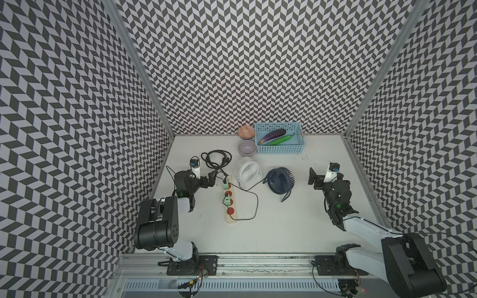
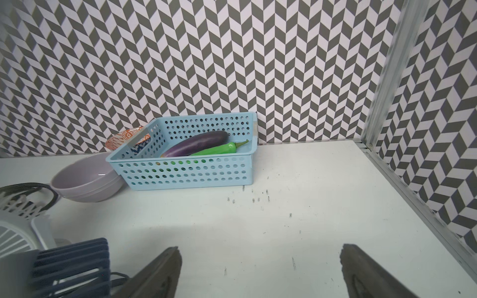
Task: Plug the desk fan into the power strip
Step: Reset both arms
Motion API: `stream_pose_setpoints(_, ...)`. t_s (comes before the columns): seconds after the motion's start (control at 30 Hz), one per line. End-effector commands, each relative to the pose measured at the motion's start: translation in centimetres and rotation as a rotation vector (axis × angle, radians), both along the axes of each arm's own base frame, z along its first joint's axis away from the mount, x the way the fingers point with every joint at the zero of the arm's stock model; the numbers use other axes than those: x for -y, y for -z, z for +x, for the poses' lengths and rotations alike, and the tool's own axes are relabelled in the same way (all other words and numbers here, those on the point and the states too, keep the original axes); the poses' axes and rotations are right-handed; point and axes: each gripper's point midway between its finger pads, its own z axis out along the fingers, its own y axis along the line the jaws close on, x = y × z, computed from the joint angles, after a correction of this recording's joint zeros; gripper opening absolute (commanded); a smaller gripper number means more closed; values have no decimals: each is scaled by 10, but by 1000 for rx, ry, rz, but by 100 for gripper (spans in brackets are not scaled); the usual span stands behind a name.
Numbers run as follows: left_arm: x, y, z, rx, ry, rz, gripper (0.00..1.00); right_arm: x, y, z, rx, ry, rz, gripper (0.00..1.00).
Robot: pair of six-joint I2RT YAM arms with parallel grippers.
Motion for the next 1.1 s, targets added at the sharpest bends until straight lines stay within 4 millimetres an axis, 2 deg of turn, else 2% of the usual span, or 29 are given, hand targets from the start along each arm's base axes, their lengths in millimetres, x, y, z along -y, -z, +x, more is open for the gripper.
stream_pose_setpoints(0.0,0,-31,2,164,-26,37,100,9,-19,6,101,43,-7,100)
stream_pose_setpoints(0.17,1,-33,-3,193,-39,57,100,10,-11,15,85,50,-34,100)
stream_pose_setpoints(0.4,-4,-36,-11,230,-127,80,100,29,-8,13,120,95,-24,100)
stream_pose_setpoints(0.53,-19,-29,-23,250,-240,70,100,37,-7,13,133,108,-9,100)
stream_pose_setpoints(0.57,-23,-36,-25,287,-260,56,100,39,-7,14,139,113,-7,100)
stream_pose_setpoints(0.8,-24,-32,-20,253,-270,58,100,41,-1,13,138,109,1,100)
stream_pose_setpoints(1.07,-24,-32,-20,251,-270,61,100,38,-2,12,161,92,-2,100)
